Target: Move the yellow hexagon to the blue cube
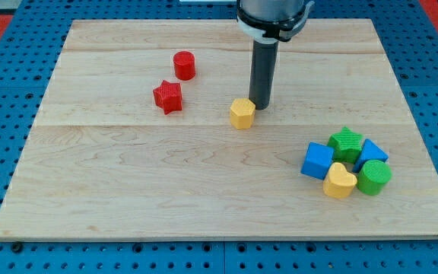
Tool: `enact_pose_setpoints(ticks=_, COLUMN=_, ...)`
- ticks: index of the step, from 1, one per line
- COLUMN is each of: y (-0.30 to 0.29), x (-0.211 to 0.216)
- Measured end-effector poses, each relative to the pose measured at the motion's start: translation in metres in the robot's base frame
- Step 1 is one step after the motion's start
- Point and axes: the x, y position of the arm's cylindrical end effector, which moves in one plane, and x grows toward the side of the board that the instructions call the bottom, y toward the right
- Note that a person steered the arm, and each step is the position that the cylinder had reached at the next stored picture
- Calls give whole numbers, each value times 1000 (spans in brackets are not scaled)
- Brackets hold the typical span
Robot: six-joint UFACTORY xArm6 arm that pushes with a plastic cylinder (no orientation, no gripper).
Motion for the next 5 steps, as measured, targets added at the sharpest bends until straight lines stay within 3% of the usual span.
enact_pose_setpoints(ticks=2, y=-4, x=-45)
enact_pose_setpoints(ticks=4, y=-47, x=-39)
enact_pose_setpoints(ticks=5, y=-58, x=-14)
